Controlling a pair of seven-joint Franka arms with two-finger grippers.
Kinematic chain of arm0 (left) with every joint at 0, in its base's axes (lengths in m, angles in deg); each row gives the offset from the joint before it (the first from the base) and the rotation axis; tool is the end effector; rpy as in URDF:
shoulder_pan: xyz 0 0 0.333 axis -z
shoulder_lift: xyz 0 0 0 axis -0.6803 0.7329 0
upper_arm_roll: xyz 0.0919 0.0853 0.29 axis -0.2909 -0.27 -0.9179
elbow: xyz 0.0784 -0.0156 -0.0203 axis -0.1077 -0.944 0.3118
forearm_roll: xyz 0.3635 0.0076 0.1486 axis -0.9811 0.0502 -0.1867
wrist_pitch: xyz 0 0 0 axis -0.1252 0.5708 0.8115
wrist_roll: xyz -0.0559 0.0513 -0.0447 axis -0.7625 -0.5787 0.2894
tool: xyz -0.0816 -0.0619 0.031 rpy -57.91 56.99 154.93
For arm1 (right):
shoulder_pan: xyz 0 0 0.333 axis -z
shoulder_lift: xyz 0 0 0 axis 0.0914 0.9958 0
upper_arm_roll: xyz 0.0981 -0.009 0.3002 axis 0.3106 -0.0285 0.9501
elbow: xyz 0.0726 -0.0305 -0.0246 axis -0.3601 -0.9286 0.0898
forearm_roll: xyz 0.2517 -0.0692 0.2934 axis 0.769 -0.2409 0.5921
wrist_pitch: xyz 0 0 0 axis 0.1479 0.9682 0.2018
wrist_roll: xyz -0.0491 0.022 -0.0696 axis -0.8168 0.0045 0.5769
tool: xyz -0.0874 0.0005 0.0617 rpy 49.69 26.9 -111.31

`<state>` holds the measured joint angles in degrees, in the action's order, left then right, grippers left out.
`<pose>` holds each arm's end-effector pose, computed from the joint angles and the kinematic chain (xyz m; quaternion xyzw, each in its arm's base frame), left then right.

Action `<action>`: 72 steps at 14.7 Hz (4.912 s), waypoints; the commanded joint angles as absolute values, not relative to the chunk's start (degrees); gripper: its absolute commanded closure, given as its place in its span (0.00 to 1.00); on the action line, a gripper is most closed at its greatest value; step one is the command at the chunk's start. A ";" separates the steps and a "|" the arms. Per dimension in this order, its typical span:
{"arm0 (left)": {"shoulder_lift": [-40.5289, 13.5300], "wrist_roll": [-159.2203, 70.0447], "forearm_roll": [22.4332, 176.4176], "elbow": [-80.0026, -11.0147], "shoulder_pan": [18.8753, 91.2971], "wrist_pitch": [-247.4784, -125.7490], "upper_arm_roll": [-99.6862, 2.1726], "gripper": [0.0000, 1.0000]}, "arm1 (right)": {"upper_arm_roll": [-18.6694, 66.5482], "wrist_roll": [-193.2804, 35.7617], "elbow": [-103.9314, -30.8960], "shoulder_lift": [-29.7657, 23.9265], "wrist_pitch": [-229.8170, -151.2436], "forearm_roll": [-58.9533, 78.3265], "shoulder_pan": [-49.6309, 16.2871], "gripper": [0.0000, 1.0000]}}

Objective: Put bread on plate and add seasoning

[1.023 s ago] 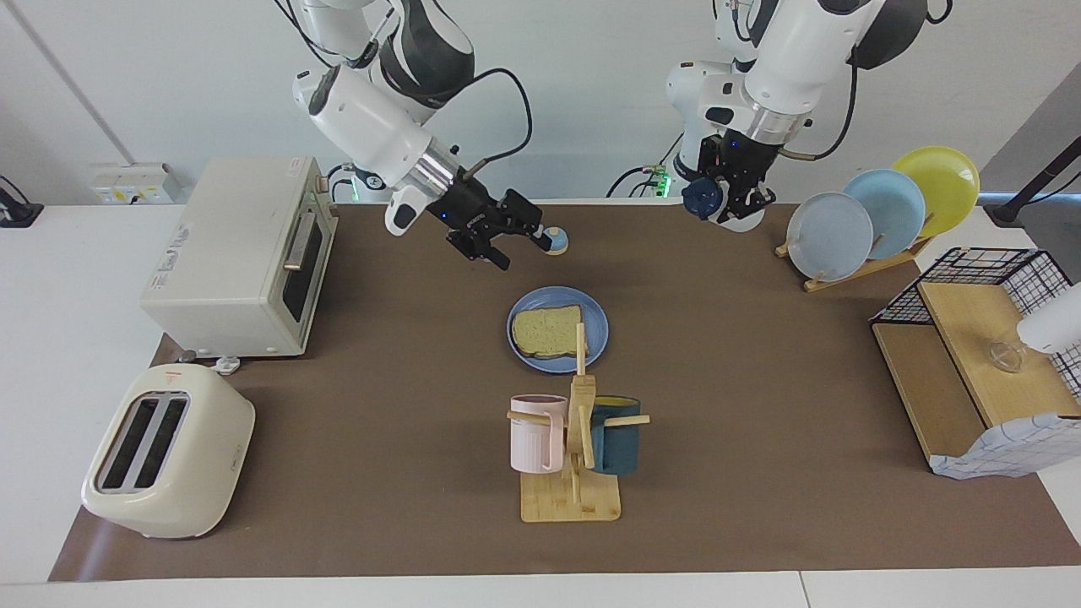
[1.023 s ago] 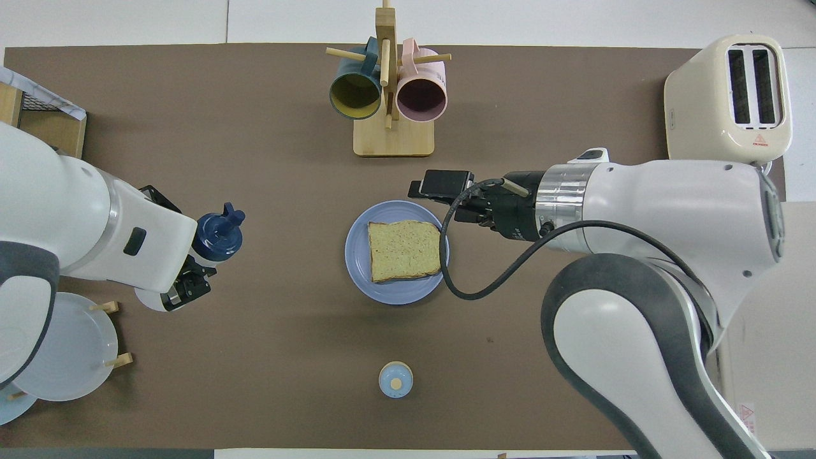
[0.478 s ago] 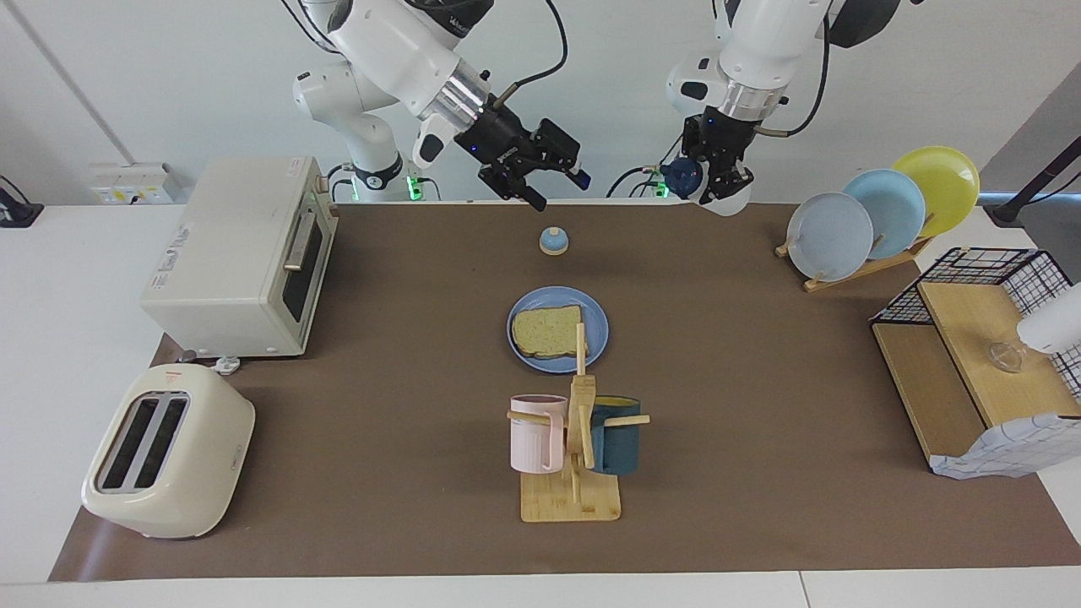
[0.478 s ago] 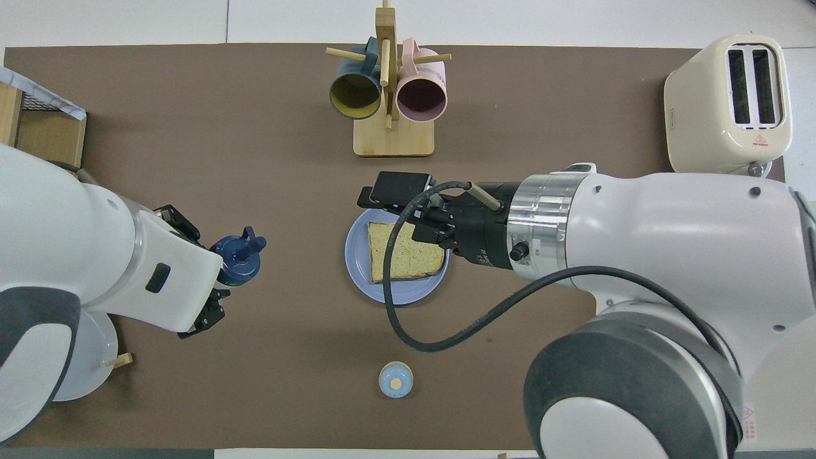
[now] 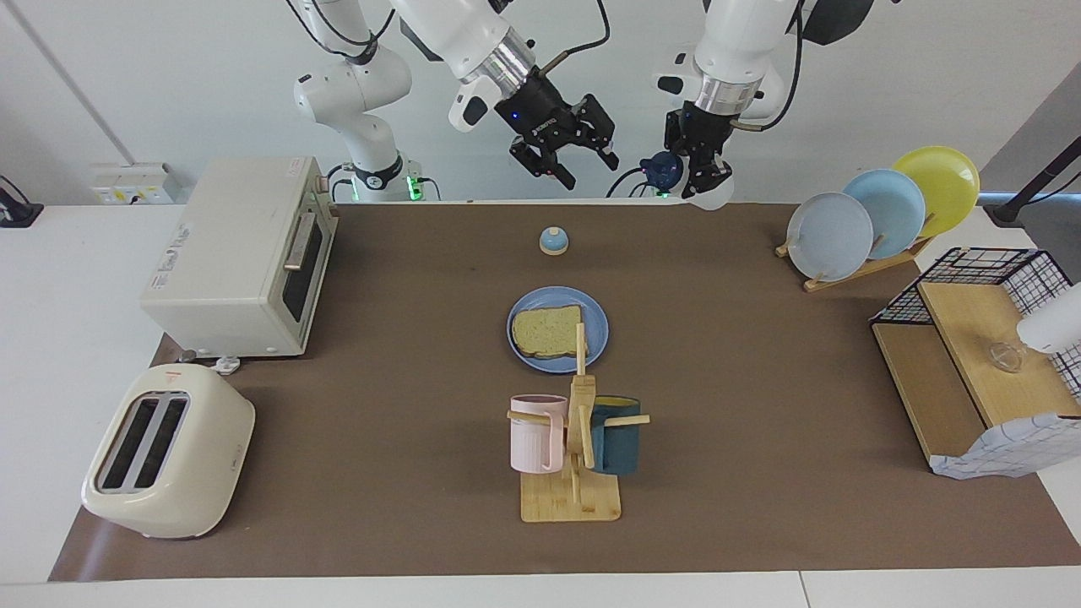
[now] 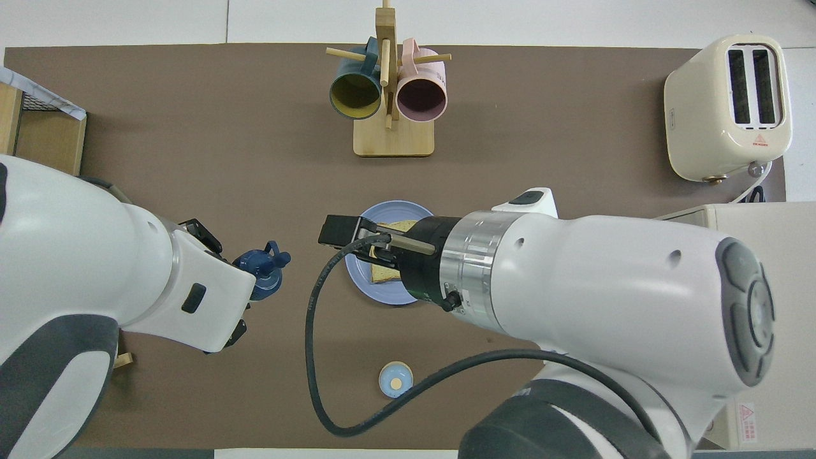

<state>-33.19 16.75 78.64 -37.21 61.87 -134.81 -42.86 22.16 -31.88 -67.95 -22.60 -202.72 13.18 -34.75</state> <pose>0.4284 -0.2441 0.6188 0.7992 -0.5991 -0.0366 0.0317 0.4663 0.3464 0.6269 -0.9203 0.1520 -0.0393 0.3584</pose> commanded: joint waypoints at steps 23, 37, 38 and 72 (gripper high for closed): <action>-36.66 15.86 78.77 -41.60 63.70 -137.17 -42.47 0.71 | 22.19 -29.28 -61.49 -18.44 -203.10 8.36 -38.73 0.49; -36.66 14.81 78.86 -41.52 63.70 -137.18 -42.56 0.71 | 22.27 -26.38 -60.87 -18.26 -202.13 6.61 -40.67 0.53; -36.66 14.71 78.86 -41.52 63.70 -137.18 -42.56 0.71 | 22.28 -26.38 -60.87 -18.26 -202.13 6.61 -40.67 0.53; -36.66 12.08 79.12 -41.52 64.31 -137.26 -42.47 0.77 | 21.57 -27.08 -58.50 -17.56 -201.78 7.40 -36.62 1.00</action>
<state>-34.98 12.17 78.69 -39.67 63.61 -138.34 -42.16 21.71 -28.22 -60.98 -18.54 -201.91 8.15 -38.24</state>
